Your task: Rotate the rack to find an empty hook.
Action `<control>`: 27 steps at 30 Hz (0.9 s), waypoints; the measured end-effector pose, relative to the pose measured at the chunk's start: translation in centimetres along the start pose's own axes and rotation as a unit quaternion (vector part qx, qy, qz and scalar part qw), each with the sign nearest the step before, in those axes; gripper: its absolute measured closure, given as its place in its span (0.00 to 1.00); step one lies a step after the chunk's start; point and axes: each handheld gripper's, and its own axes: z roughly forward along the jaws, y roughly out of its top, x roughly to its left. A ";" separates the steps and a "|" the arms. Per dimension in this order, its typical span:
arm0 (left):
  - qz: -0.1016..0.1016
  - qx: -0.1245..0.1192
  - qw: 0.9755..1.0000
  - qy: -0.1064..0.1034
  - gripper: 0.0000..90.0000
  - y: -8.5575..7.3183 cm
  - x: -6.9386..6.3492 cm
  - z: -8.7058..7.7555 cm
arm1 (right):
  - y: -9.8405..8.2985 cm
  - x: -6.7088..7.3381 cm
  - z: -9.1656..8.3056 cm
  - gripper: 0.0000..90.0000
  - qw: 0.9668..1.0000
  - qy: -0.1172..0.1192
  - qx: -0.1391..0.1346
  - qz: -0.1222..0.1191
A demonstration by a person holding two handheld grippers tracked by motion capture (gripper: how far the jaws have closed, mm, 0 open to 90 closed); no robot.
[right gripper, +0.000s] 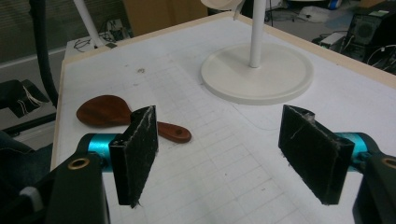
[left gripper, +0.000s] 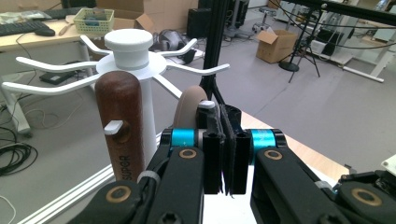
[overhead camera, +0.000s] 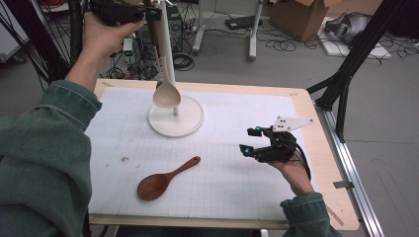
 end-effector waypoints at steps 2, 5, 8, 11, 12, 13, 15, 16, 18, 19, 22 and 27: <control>0.000 0.001 1.000 -0.001 0.97 0.0 -0.1 0.0 | 0.0 0.0 0.0 0.31 1.000 0.001 0.001 0.003; 0.001 0.001 1.000 -0.003 0.97 0.1 -0.4 0.1 | 0.0 0.0 0.0 0.31 1.000 0.002 0.000 0.000; 0.001 -0.002 1.000 -0.007 0.97 0.1 -0.8 0.2 | 0.0 0.1 0.1 0.31 1.000 0.003 -0.001 0.000; -0.003 -0.012 1.000 -0.006 0.97 0.2 -0.9 0.1 | 0.1 0.2 0.1 0.31 1.000 0.004 0.000 -0.001; -0.003 -0.014 1.000 -0.004 0.97 0.2 -0.9 0.1 | 0.1 0.2 0.1 0.31 1.000 0.004 0.000 -0.001; -0.003 -0.014 1.000 0.001 0.97 0.3 -0.9 0.1 | 0.1 0.2 0.1 0.31 1.000 0.003 -0.001 -0.003; -0.005 -0.018 1.000 0.005 0.97 0.3 -0.9 -0.1 | 0.1 0.2 0.0 0.31 1.000 0.004 -0.002 -0.001; -0.004 -0.018 1.000 0.009 0.97 0.3 -0.8 -0.2 | 0.1 0.2 0.0 0.31 1.000 0.003 -0.002 0.001; -0.006 -0.021 1.000 0.012 0.97 0.3 -0.7 -0.4 | 0.1 0.2 0.0 0.31 1.000 0.004 -0.003 -0.001; -0.007 -0.023 1.000 0.015 0.97 0.3 -0.7 -0.5 | 0.1 0.2 0.0 0.31 1.000 0.005 -0.003 -0.002; -0.008 -0.024 0.999 0.020 0.97 0.3 -0.5 -0.7 | 0.1 0.2 0.0 0.31 1.000 0.004 -0.001 -0.002; -0.008 -0.024 0.999 0.027 0.97 0.3 -0.3 -1.0 | 0.1 0.2 0.2 0.31 1.000 0.005 -0.001 -0.003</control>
